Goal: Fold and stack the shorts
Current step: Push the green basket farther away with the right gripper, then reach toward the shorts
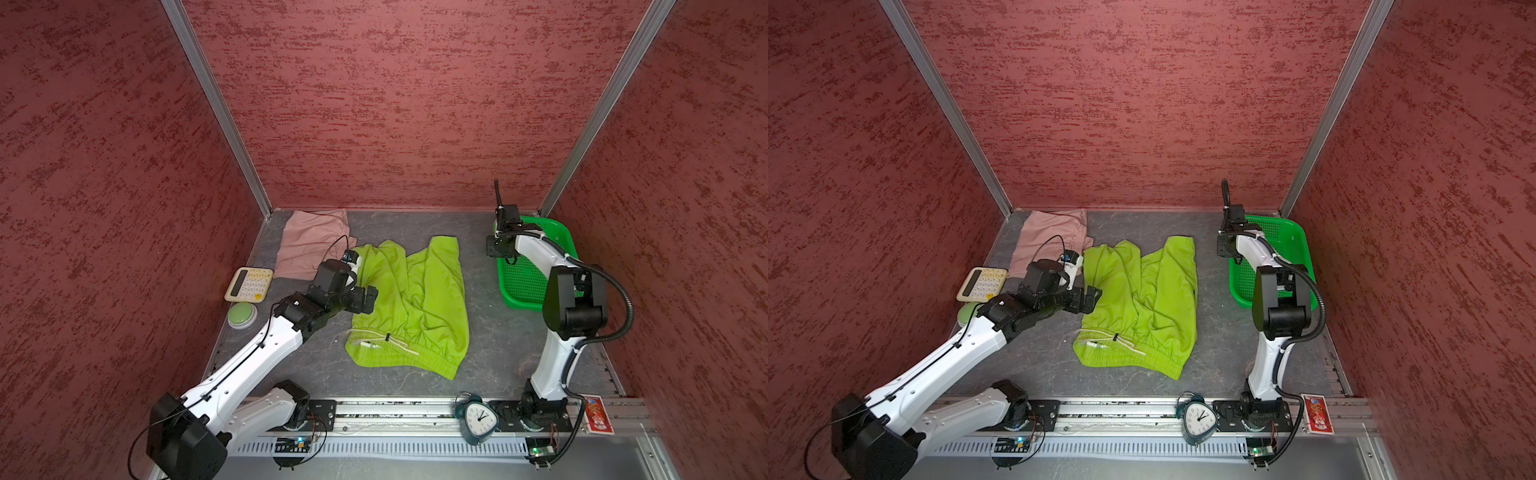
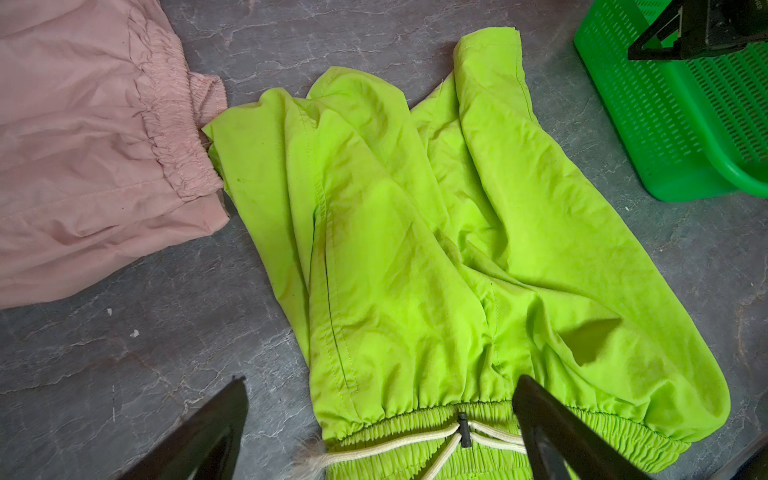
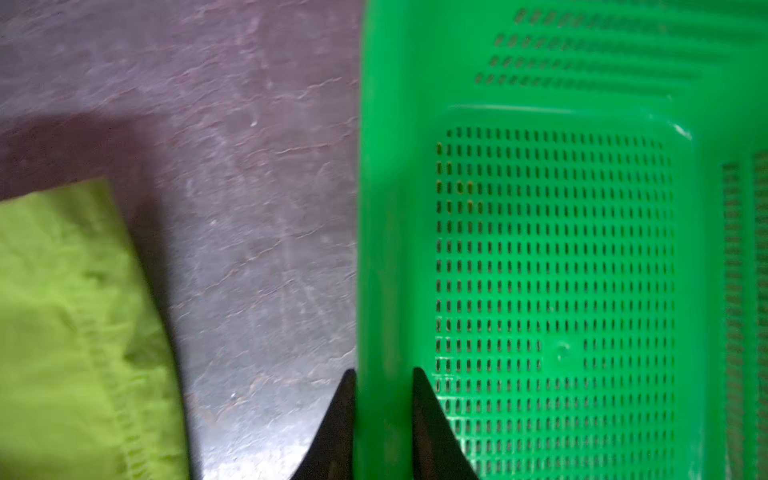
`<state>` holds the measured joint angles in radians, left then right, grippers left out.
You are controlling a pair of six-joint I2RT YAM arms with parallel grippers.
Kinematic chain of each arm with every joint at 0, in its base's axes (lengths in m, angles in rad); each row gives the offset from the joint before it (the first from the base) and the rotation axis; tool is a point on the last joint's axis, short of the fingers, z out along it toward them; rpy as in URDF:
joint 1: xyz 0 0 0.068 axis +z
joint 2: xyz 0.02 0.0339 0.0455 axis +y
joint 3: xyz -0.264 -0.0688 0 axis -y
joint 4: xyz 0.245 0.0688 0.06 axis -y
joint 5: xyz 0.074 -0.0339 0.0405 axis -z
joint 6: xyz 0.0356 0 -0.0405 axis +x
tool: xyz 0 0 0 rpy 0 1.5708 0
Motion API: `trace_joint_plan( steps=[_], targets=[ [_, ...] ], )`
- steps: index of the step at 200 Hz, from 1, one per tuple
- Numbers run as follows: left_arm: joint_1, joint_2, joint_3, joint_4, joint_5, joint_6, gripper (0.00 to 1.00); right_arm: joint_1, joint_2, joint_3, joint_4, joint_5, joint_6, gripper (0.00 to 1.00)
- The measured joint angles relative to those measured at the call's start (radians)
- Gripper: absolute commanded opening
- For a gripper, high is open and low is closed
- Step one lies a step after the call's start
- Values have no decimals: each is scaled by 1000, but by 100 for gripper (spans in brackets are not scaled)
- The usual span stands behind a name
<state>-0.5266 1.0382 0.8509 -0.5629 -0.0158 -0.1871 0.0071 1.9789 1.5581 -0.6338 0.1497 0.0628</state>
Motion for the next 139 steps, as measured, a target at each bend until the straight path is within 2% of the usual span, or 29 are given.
trace_joint_plan(
  steps=[25,63,74,92,119,139],
  targets=[
    [4,-17,0,-16,-2,-11,99,-35,64,82,20,-5,-17,25],
    [9,-56,0,-26,-9,-25,100,-30,127,166,24,-12,-71,25],
    [12,-58,0,-30,-9,-27,99,-29,156,204,24,-14,-94,34],
    [18,-58,0,-50,-13,-43,99,-28,196,253,21,-15,-130,60],
    [74,-50,3,-108,-27,-100,99,-13,188,266,8,-19,-151,71],
    [143,-42,6,-165,-29,-164,99,20,85,197,8,-10,-133,79]
  ],
)
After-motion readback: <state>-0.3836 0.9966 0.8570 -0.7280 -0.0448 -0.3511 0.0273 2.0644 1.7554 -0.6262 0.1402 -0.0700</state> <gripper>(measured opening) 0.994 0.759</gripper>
